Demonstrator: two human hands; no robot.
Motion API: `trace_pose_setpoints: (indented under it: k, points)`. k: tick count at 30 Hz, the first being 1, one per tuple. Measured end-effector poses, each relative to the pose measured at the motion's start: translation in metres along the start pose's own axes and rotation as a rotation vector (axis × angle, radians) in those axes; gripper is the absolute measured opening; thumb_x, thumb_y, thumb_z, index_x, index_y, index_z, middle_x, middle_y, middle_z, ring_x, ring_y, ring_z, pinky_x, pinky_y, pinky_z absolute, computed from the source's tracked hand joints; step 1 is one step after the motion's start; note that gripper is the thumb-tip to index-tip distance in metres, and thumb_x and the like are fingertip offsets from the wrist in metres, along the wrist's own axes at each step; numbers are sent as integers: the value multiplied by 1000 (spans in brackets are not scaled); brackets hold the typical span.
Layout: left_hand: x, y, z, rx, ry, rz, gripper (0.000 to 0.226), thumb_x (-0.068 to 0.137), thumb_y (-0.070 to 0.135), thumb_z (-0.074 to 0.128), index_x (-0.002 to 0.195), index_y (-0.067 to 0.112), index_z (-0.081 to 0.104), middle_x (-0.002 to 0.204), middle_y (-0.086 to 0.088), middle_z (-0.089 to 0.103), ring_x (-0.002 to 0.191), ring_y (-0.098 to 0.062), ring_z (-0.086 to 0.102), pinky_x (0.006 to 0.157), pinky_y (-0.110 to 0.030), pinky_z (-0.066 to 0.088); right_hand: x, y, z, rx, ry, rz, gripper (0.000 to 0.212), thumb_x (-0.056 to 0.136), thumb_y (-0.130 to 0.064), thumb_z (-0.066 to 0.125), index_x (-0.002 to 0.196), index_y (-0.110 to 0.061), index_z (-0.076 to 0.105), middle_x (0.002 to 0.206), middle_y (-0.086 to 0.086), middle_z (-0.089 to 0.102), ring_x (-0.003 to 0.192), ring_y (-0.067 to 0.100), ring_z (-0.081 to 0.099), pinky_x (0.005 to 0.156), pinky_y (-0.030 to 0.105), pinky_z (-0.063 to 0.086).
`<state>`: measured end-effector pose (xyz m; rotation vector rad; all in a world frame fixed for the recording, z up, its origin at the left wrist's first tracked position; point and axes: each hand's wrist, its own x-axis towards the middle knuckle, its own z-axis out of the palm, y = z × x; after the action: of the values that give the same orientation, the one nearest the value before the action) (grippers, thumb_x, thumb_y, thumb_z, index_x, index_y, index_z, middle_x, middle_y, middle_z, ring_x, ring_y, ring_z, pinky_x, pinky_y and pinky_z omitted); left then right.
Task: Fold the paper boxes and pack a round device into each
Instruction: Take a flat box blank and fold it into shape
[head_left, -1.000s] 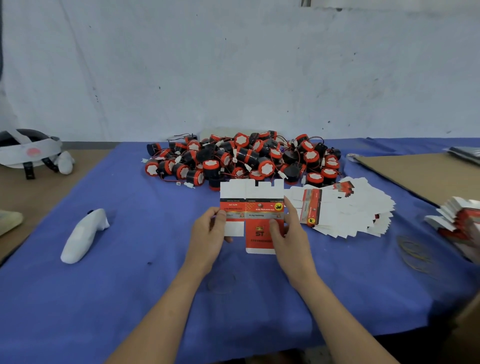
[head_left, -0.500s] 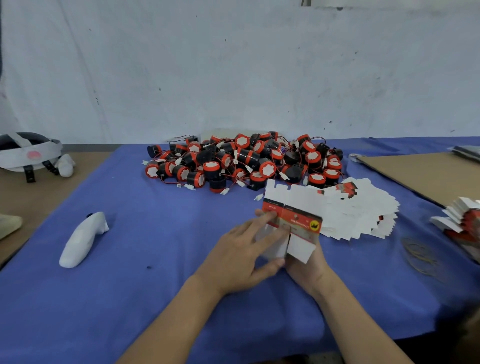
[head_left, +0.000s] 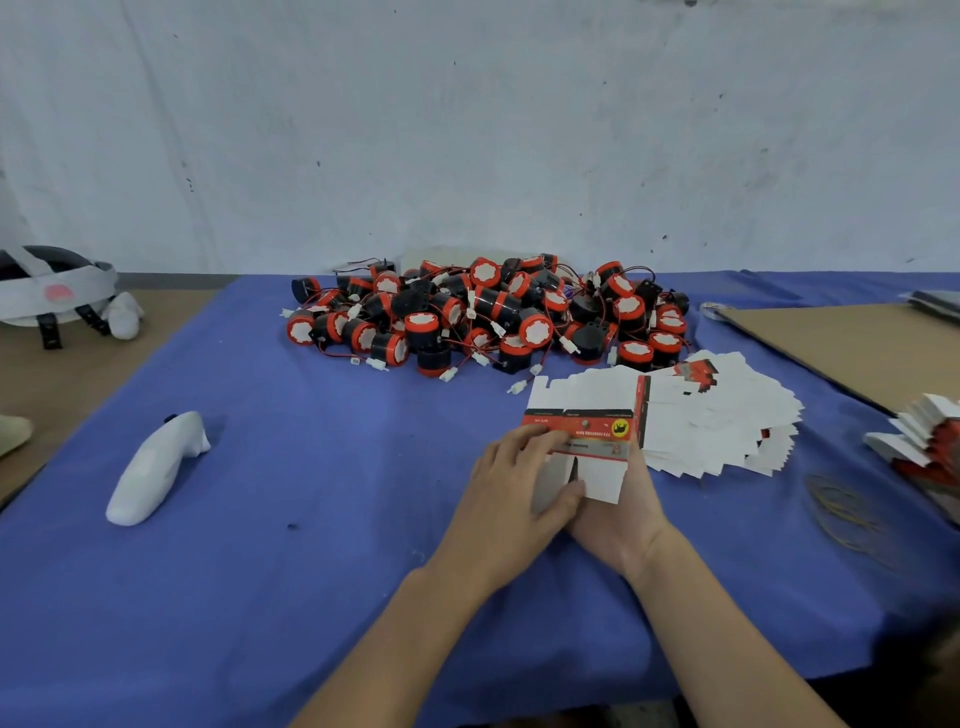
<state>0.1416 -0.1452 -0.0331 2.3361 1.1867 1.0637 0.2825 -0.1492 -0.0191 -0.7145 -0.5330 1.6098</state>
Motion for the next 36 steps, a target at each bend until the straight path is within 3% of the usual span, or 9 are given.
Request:
trace_pose_setpoints:
  k: [6, 11, 14, 16, 20, 23, 25, 32, 36]
  points:
    - [14, 11, -6, -132, 87, -98, 58, 92, 29, 54, 146, 34, 34, 147, 15, 35, 131, -6, 36, 111, -33, 38, -5, 4, 14, -142, -64, 9, 53, 99, -58, 38, 108, -26, 80, 119, 3, 73, 110, 17, 70, 82, 32, 59]
    - [16, 18, -13, -271, 113, -128, 36, 101, 42, 49, 136, 44, 42, 130, 20, 56, 114, 0, 56, 96, -35, 53, -7, 5, 21, -262, -110, -40, 53, 103, -51, 31, 115, -22, 74, 116, 5, 72, 109, 17, 69, 87, 30, 58]
    - [23, 12, -27, -194, 79, -128, 41, 101, 48, 49, 139, 47, 34, 127, 17, 63, 94, 5, 62, 83, -22, 54, -3, 6, 24, -310, -132, -82, 53, 99, -51, 31, 128, -17, 60, 113, 5, 74, 105, 17, 71, 84, 30, 58]
    - [29, 8, -35, 10, 9, -45, 51, 101, 44, 50, 145, 46, 25, 141, 16, 51, 98, 0, 61, 76, -22, 53, -2, 7, 23, -292, -133, -74, 49, 102, -49, 30, 134, -22, 57, 120, 3, 73, 110, 16, 69, 87, 32, 57]
    - [35, 4, -46, 230, -136, 72, 76, 94, 37, 56, 149, 46, 4, 163, 7, 14, 134, -19, 42, 78, -36, 53, -3, 10, 15, -254, -148, -47, 40, 104, -43, 37, 135, -28, 57, 130, 3, 68, 119, 19, 65, 87, 34, 57]
    - [38, 7, -50, 232, -260, 72, 88, 91, 44, 58, 149, 47, -8, 165, 9, 5, 144, -18, 26, 92, -40, 52, 0, 17, 9, -283, -148, -112, 29, 97, -32, 43, 119, -27, 61, 105, -7, 77, 112, 19, 67, 73, 23, 58]
    - [39, 9, -50, 268, -288, 59, 89, 90, 49, 57, 151, 44, -8, 163, 7, 9, 141, -18, 29, 91, -40, 53, 1, 18, 8, -315, -133, -149, 27, 94, -29, 43, 116, -26, 58, 96, -10, 78, 104, 15, 70, 69, 21, 57]
    - [35, 4, -54, 383, -206, 30, 71, 98, 39, 46, 155, 36, 3, 151, 4, 40, 105, -20, 58, 75, -42, 56, -4, 7, 10, -193, -271, 19, 41, 105, -37, 41, 135, -16, 61, 130, 13, 66, 113, 29, 68, 86, 45, 57]
    - [35, 6, -50, 265, -248, -73, 79, 98, 29, 47, 157, 35, -5, 151, 1, 42, 103, -23, 61, 78, -41, 55, -5, 8, 13, -245, -378, 69, 40, 89, -21, 51, 125, -19, 69, 119, 10, 70, 106, 25, 70, 82, 38, 57]
